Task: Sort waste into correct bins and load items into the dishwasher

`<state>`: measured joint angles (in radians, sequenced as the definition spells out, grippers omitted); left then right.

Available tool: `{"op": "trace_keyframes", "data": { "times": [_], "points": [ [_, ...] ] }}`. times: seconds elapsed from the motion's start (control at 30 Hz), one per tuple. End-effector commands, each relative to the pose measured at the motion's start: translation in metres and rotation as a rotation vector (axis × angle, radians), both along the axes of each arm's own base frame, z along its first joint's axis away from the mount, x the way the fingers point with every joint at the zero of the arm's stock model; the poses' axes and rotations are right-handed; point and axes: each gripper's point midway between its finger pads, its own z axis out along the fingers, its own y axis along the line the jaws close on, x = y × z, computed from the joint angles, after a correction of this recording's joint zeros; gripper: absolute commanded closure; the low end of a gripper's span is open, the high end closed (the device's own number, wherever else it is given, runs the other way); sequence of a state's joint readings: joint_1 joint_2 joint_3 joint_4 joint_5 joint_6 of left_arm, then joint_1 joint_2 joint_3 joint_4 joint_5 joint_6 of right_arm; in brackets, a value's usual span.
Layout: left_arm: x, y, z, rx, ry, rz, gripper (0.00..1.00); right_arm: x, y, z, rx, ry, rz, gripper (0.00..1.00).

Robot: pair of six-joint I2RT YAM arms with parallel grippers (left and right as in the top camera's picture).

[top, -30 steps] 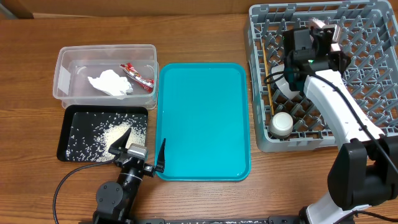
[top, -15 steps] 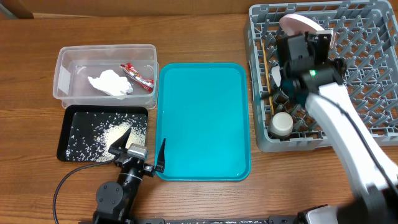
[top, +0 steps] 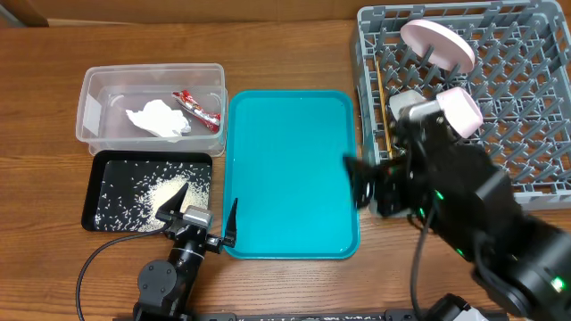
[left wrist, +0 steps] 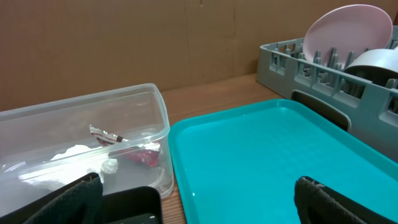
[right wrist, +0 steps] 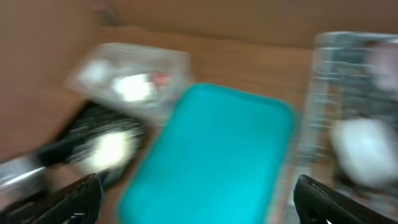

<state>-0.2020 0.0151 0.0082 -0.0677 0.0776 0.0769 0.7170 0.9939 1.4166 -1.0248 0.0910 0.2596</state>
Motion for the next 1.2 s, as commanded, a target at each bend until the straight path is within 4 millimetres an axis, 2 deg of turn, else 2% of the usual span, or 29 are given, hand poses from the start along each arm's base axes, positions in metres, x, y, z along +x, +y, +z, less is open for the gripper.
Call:
{"op": "trace_keyframes", "data": {
  "times": [0.0, 0.1, 0.17, 0.27, 0.33, 0.5, 0.67, 0.93, 1.03, 1.17],
  "points": [
    [0.000, 0.002, -0.001, -0.017, 0.003, 0.011, 0.00, -0.036, 0.033, 0.008, 0.120, 0.078, 0.236, 0.00],
    [0.000, 0.002, -0.001, -0.017, 0.003, 0.011, 0.00, -0.036, 0.031, 0.004, 0.099, 0.080, 0.233, 0.00],
    [0.000, 0.002, -0.001, -0.017, 0.003, 0.011, 0.00, -0.026, 0.021, 0.003, 0.067, 0.053, 0.163, 0.00],
    [0.000, 0.002, -0.001, -0.017, 0.003, 0.011, 0.00, -0.021, 0.007, 0.003, 0.036, 0.025, 0.094, 0.00],
    [0.000, 0.002, -0.001, -0.017, 0.003, 0.011, 0.00, -0.021, -0.006, 0.006, 0.018, -0.002, 0.042, 0.00],
    [0.000, 0.002, -0.001, -0.017, 0.003, 0.011, 0.00, -0.022, -0.055, 0.023, -0.019, -0.113, -0.137, 0.00],
    [0.000, 0.002, -0.001, -0.017, 0.003, 0.011, 0.00, -0.025, -0.081, 0.031, -0.040, -0.166, -0.215, 0.00],
    [0.000, 0.002, -0.001, -0.017, 0.003, 0.011, 0.00, -0.031, -0.129, 0.041, 0.025, -0.187, -0.400, 0.00],
    [0.000, 0.002, -0.001, -0.017, 0.003, 0.011, 0.00, -0.035, -0.154, 0.037, 0.021, -0.205, -0.512, 0.00],
    [0.000, 0.002, -0.001, -0.017, 0.003, 0.011, 0.00, -0.034, -0.175, 0.013, 0.009, -0.228, -0.617, 0.00]
  ]
}}
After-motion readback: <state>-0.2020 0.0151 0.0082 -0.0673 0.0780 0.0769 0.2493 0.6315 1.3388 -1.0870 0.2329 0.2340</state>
